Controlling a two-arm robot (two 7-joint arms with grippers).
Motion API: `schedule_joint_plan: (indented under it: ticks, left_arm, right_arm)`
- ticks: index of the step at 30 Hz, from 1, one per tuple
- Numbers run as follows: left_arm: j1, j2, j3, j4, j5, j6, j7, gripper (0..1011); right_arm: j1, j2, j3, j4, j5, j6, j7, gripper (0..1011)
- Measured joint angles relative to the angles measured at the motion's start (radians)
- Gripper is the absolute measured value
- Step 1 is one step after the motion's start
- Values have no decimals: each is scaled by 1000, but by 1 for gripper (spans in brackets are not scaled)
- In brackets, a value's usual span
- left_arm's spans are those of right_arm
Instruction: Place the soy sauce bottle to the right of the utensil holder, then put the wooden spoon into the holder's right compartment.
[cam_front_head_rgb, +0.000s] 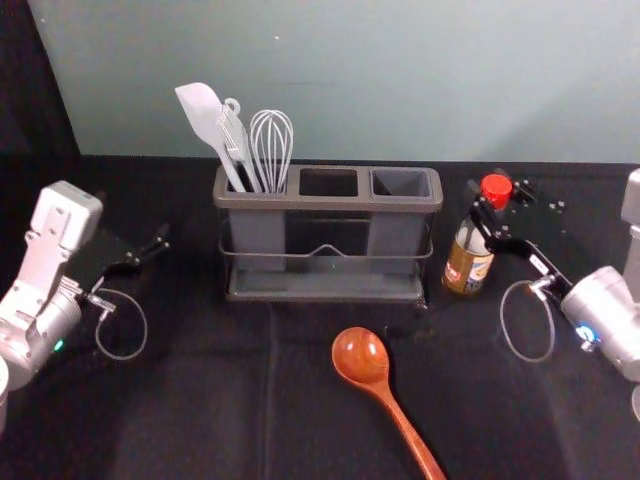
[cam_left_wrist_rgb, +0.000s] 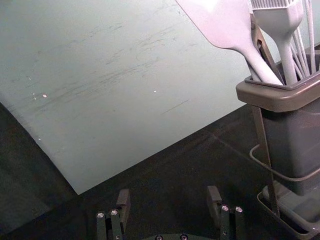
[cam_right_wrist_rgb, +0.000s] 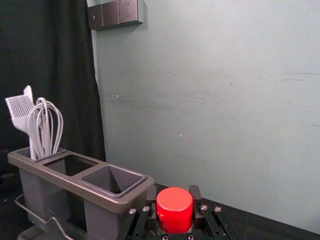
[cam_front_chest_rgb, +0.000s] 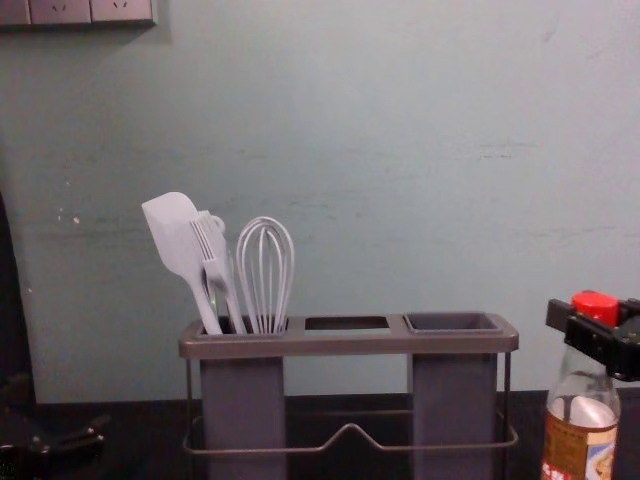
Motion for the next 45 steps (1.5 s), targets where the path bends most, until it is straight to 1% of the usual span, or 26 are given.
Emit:
schedule_joint_plan:
  ticks: [8,14,24,26,30,31,33,34,36,39,40,41,42,45]
  left_arm:
    - [0,0,0,0,0,0,0,1005]
    - [0,0,0,0,0,0,0,1005]
    - [0,0,0,0,0,0,0,1005]
    - [0,0,0,0,0,0,0,1005]
    - [0,0,0,0,0,0,0,1005]
    - [0,0,0,0,0,0,0,1005]
    - [0,0,0,0,0,0,0,1005]
    - [0,0,0,0,0,0,0,1005]
    - [0,0,0,0,0,0,0,1005]
    - [0,0,0,0,0,0,0,1005]
    - [0,0,0,0,0,0,0,1005]
    - [0,0,0,0,0,0,0,1005]
    - [0,0,0,0,0,0,0,1005]
    - [0,0,0,0,0,0,0,1005]
  right_arm:
    - [45,-31,-16,62,-5,-18,11,392]
    - [63,-44,-21,88,-10,-20,11,392]
    - [68,-53,-20,99,-14,-21,7,392]
    - [68,-54,-19,99,-15,-22,6,416]
    - [63,-57,-9,85,-11,-27,4,564]
    - [63,-57,-9,85,-11,-27,4,585]
    - [56,-57,1,63,-1,-30,2,620]
    - [50,-56,9,43,6,-32,1,676]
    - [39,-52,20,12,16,-32,0,741]
    - [28,-46,28,-21,23,-32,0,834]
    - [21,-42,32,-40,25,-32,0,834]
    - [17,-40,34,-50,26,-31,0,886]
    - [9,-34,37,-71,29,-30,0,902]
    - [-6,-26,40,-102,30,-29,0,974]
